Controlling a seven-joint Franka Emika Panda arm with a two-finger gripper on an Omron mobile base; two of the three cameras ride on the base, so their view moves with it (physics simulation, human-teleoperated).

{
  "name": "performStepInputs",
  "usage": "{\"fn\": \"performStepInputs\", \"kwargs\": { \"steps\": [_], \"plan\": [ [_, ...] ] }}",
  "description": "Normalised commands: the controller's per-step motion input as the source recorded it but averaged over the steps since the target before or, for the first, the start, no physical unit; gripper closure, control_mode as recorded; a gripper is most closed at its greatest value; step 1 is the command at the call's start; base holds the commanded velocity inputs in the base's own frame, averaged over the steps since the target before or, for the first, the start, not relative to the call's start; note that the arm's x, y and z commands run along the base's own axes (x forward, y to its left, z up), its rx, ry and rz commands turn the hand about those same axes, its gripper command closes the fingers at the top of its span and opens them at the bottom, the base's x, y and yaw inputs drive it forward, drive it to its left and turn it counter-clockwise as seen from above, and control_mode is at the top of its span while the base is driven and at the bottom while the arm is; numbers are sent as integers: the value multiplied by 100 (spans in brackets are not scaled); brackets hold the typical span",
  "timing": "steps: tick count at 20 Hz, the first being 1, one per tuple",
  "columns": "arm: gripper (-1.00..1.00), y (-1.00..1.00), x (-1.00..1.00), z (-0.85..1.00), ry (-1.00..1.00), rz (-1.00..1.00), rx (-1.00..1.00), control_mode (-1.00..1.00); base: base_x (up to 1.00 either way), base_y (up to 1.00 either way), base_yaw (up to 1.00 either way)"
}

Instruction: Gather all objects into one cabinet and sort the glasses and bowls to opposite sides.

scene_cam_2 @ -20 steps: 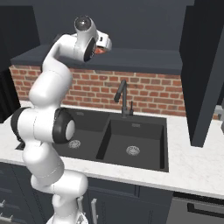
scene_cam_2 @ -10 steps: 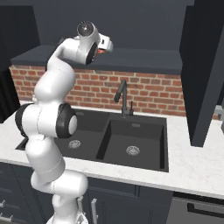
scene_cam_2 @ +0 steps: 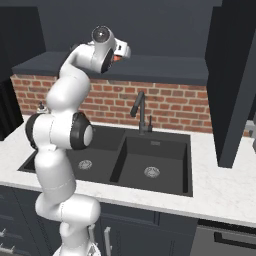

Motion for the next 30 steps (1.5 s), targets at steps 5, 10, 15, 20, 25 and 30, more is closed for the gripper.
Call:
{"fn": "performStepInputs", "kwargs": {
  "steps": [5, 10, 15, 20, 25, 30],
  "plan": [
    [-100, 0, 15, 0, 0, 0, 0, -100, 0, 0, 0],
    [-100, 0, 3, 0, 0, 0, 0, -100, 0, 0, 0],
    [-100, 0, 1, -2, 0, 0, 0, -100, 0, 0, 0],
    [-100, 0, 4, -3, 0, 0, 0, -100, 0, 0, 0],
    [-100, 0, 0, 0, 0, 0, 0, -100, 0, 0, 0],
    [-100, 1, 0, -1, 0, 0, 2, -100, 0, 0, 0]
  ]
}}
